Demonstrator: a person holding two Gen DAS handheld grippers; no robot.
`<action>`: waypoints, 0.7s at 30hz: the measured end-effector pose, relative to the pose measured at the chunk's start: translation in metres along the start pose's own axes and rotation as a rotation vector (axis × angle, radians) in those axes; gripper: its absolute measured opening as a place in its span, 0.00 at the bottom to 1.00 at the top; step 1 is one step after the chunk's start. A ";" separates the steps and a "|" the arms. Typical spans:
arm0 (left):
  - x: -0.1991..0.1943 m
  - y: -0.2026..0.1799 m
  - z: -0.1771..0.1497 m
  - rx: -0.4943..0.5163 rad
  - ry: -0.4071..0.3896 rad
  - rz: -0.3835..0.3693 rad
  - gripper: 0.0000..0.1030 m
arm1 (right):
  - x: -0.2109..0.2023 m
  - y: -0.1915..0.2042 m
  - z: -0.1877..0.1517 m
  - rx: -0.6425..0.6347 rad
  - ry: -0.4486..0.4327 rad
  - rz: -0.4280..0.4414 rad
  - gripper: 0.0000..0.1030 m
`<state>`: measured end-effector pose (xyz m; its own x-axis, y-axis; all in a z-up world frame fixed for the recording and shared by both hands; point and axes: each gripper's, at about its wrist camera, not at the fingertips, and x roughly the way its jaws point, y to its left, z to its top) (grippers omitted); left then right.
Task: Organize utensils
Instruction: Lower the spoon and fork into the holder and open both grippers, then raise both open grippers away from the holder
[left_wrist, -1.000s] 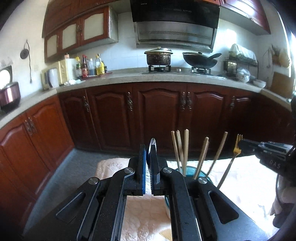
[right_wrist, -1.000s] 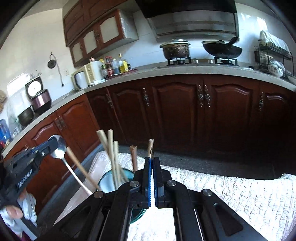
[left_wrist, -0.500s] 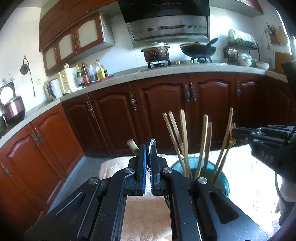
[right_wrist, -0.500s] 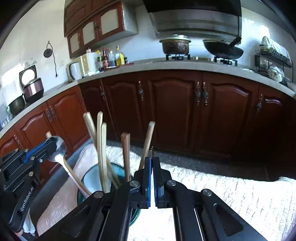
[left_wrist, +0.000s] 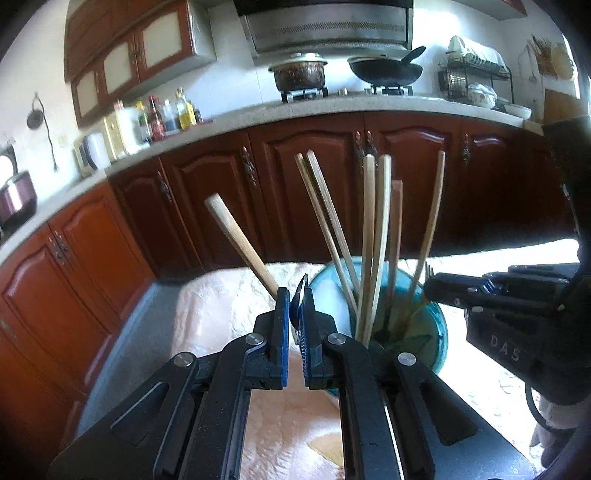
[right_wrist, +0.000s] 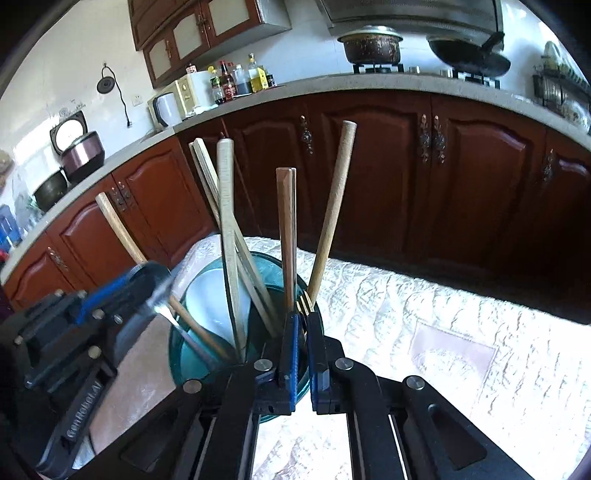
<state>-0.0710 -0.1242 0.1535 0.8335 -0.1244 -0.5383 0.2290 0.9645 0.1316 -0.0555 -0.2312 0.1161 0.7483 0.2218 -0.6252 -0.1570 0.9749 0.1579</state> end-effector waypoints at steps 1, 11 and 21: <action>0.001 0.000 -0.001 -0.004 0.007 -0.004 0.04 | -0.001 -0.001 0.000 0.012 0.004 0.010 0.04; -0.012 0.014 -0.001 -0.096 0.059 -0.075 0.35 | -0.030 -0.015 -0.009 0.092 -0.021 0.026 0.26; -0.042 0.021 -0.005 -0.146 0.081 -0.122 0.51 | -0.054 -0.001 -0.029 0.102 -0.042 -0.031 0.31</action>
<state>-0.1034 -0.0972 0.1747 0.7597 -0.2290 -0.6086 0.2458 0.9676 -0.0573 -0.1145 -0.2434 0.1272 0.7786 0.1885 -0.5985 -0.0685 0.9737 0.2174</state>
